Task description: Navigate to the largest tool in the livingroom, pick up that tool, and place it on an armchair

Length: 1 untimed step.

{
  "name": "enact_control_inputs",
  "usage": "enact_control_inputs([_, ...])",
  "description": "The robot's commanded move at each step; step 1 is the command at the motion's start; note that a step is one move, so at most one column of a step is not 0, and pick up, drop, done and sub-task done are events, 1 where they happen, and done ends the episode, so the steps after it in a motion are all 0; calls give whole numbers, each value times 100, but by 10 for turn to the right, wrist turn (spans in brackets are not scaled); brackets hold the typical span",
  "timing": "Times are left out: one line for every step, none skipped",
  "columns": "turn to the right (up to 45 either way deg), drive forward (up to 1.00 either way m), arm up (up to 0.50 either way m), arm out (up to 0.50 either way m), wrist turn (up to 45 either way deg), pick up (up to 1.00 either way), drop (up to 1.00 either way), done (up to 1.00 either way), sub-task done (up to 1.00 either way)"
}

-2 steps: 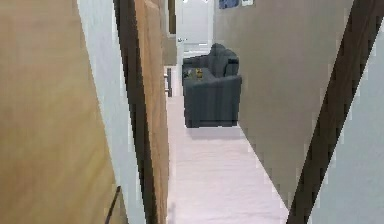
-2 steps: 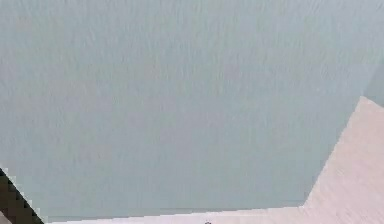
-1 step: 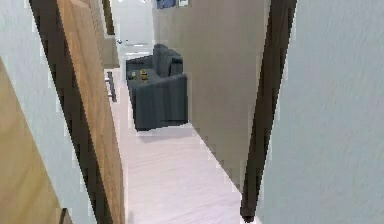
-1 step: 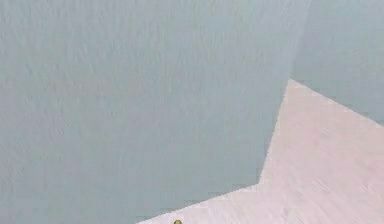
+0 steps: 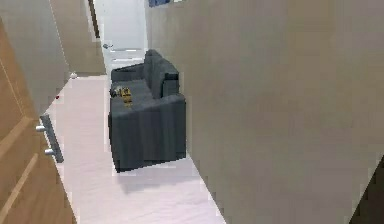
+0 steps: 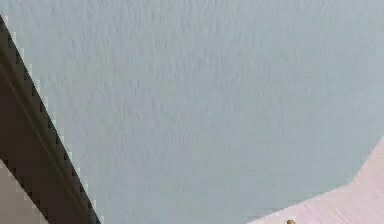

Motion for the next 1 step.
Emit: enact_control_inputs([-150, 0, 0, 0, 0, 0, 0, 0, 0])
